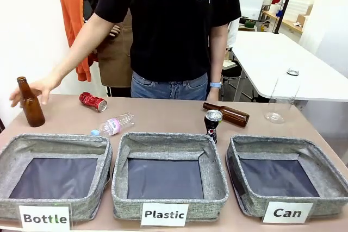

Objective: Sort the can waste into the basket.
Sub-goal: Pick up the can waste from the table and place it in the right Fabric basket.

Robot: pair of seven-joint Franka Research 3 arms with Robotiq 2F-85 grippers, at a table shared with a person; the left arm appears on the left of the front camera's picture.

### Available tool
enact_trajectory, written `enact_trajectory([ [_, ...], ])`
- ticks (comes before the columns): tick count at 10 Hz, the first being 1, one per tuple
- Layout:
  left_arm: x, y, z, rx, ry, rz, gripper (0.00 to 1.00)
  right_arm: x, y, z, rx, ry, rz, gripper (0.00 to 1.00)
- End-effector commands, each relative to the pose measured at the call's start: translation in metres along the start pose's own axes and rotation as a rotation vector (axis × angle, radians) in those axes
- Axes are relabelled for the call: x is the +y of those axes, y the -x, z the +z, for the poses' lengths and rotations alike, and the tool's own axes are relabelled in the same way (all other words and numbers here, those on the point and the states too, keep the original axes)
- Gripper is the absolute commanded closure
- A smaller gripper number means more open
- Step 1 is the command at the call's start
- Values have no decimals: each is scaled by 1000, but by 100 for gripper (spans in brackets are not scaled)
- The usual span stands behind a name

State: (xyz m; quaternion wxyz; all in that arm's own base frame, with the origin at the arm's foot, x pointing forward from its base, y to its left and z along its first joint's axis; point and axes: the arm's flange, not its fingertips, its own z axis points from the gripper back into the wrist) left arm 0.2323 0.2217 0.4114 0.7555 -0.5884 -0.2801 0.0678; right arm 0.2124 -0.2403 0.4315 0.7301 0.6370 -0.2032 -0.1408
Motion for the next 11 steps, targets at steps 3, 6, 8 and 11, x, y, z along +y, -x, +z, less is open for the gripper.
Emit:
enact_trajectory([
  [3, 1, -2, -1, 3, 8, -24, 0, 9, -3, -9, 37, 102, 45, 0],
  [6, 1, -2, -1, 3, 8, -24, 0, 49, -36, -79, 239, 389, 418, 0],
  [8, 1, -2, -1, 3, 8, -24, 0, 62, -58, -145, 436, 512, 668, 0],
  [11, 1, -2, -1, 3, 8, -24, 0, 58, -64, -246, 710, 590, 926, 0],
])
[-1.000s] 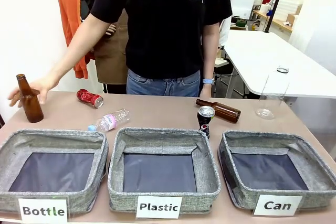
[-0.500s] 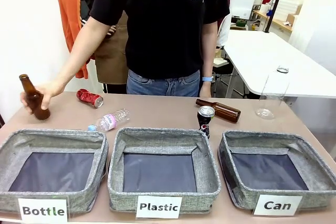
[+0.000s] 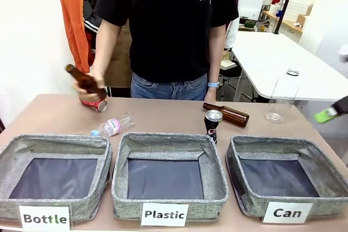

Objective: Sort the can waste into the basket.
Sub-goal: Pick up the can waste from the table and place it in the right Fabric basket.

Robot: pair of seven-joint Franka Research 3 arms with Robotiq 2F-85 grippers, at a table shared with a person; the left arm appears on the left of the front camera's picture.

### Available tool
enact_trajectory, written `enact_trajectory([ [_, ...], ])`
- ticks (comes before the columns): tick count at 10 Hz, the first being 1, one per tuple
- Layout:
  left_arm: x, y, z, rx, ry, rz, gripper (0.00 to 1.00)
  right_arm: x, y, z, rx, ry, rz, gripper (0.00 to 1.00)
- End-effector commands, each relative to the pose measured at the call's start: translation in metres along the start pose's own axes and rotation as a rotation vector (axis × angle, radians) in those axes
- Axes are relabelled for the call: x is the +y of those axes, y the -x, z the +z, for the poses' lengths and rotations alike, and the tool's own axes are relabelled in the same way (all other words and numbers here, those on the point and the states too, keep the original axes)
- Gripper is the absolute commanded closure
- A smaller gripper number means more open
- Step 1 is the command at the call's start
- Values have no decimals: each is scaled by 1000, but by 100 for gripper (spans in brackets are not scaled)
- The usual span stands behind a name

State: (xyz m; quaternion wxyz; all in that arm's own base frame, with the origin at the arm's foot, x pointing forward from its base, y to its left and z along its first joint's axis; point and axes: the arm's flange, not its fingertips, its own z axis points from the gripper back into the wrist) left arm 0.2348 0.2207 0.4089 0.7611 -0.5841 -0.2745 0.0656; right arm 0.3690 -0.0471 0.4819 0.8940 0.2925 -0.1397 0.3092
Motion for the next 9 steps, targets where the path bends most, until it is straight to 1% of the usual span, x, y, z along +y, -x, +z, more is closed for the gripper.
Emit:
enact_trajectory([
  [1, -1, -1, 2, -10, 21, -24, 0, -5, -22, -38, 59, 61, 221, 0],
  [2, -1, -1, 2, -10, 21, -24, 0, 2, -27, -58, 73, 68, 297, 0],
  [3, -1, -1, 2, -10, 21, -24, 0, 9, -28, -67, 37, 85, 342, 0],
  [4, -1, -1, 2, -10, 21, -24, 0, 12, -22, -65, 4, 102, 321, 0],
  [5, -1, -1, 2, -10, 21, -24, 0, 13, -39, -64, 99, 60, 280, 0],
  [6, -1, -1, 2, -10, 21, -24, 0, 13, -39, -64, 99, 60, 280, 0],
  [7, -1, -1, 2, -10, 21, -24, 0, 14, -37, -69, 80, 83, 307, 0],
  [8, -1, -1, 2, -10, 21, -24, 0, 18, -39, -68, -4, 170, 405, 0],
  [9, 0, 0, 0, 0, 0, -1, 0, 14, -58, -78, 10, 237, 500, 0],
])
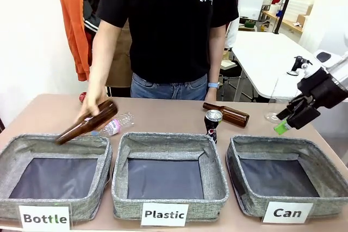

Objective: Sort the can waste into the basket.
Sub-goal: Pick up the can waste from the table and place it in the right Fabric basket.

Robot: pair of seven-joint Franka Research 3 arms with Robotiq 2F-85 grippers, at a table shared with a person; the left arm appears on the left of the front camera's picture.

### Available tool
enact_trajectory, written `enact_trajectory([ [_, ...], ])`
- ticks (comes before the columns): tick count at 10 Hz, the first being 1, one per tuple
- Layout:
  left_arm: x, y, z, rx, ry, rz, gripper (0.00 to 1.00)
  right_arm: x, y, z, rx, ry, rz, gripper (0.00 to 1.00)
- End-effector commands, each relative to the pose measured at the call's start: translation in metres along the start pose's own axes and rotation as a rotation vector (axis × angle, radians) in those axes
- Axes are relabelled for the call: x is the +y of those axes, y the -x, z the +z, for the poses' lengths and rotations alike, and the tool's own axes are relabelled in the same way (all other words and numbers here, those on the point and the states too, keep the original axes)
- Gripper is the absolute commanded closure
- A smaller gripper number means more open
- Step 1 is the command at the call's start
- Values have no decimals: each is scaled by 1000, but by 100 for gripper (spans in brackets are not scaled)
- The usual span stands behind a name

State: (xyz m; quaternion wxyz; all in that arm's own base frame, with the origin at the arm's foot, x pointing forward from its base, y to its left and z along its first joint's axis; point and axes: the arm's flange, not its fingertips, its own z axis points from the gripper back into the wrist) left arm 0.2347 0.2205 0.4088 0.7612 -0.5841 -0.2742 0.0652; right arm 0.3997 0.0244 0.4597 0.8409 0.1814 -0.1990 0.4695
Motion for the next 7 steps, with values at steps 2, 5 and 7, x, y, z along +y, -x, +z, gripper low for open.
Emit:
enact_trajectory([
  [2, -33, 2, 72, -41, 77, -6, 0, -28, -40, -42, -23, 68, 267, 0],
  [5, -38, 20, 127, 19, 161, 9, 0, -70, -68, -84, 1, -72, 366, 0],
  [7, -37, 26, 126, 62, 187, 16, 0, -88, -74, -106, -30, -86, 457, 0],
])
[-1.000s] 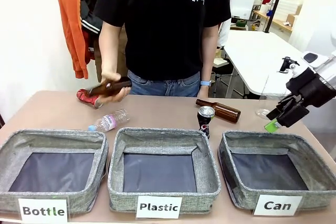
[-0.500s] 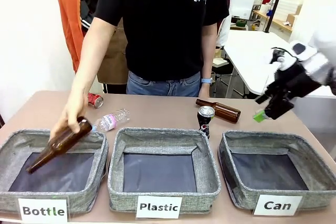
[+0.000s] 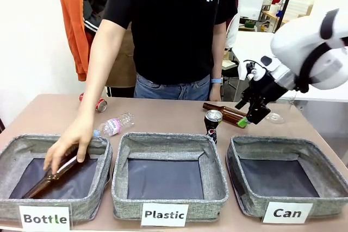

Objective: Sort the can waste into the basket.
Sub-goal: Pick up the can waste from the table and place it in the right Fabric basket.

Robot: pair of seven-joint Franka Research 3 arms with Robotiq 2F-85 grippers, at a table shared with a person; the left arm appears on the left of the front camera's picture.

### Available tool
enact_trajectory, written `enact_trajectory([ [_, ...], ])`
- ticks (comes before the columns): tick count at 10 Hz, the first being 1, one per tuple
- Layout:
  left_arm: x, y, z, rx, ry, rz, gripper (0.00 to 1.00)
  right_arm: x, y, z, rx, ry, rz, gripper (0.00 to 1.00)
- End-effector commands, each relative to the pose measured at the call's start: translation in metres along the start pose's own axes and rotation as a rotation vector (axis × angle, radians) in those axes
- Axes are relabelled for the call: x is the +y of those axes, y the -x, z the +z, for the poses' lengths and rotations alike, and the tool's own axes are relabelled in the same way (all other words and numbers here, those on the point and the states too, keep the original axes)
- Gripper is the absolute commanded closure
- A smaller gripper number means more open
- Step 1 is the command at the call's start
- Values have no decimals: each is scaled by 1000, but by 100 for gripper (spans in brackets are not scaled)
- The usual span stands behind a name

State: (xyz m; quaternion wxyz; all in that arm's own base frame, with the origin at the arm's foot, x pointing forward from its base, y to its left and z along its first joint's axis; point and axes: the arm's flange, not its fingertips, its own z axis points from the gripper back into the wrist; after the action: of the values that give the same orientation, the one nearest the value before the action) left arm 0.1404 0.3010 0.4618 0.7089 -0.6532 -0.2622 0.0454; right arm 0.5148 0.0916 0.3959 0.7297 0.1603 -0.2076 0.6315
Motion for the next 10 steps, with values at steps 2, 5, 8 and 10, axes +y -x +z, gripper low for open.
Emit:
enact_trajectory([
  [2, 8, -2, 5, 62, 41, 2, 0, -39, 25, -21, -168, -125, 91, 0],
  [5, 13, -1, -5, 74, 51, 6, 0, -42, 35, -34, -160, -119, 60, 0],
  [8, 41, 6, -80, 214, 26, 35, 0, -39, 39, -49, -162, -136, 42, 0],
  [10, 68, 21, -130, 328, -64, 60, 0, -40, 40, -63, -175, -154, 29, 0],
])
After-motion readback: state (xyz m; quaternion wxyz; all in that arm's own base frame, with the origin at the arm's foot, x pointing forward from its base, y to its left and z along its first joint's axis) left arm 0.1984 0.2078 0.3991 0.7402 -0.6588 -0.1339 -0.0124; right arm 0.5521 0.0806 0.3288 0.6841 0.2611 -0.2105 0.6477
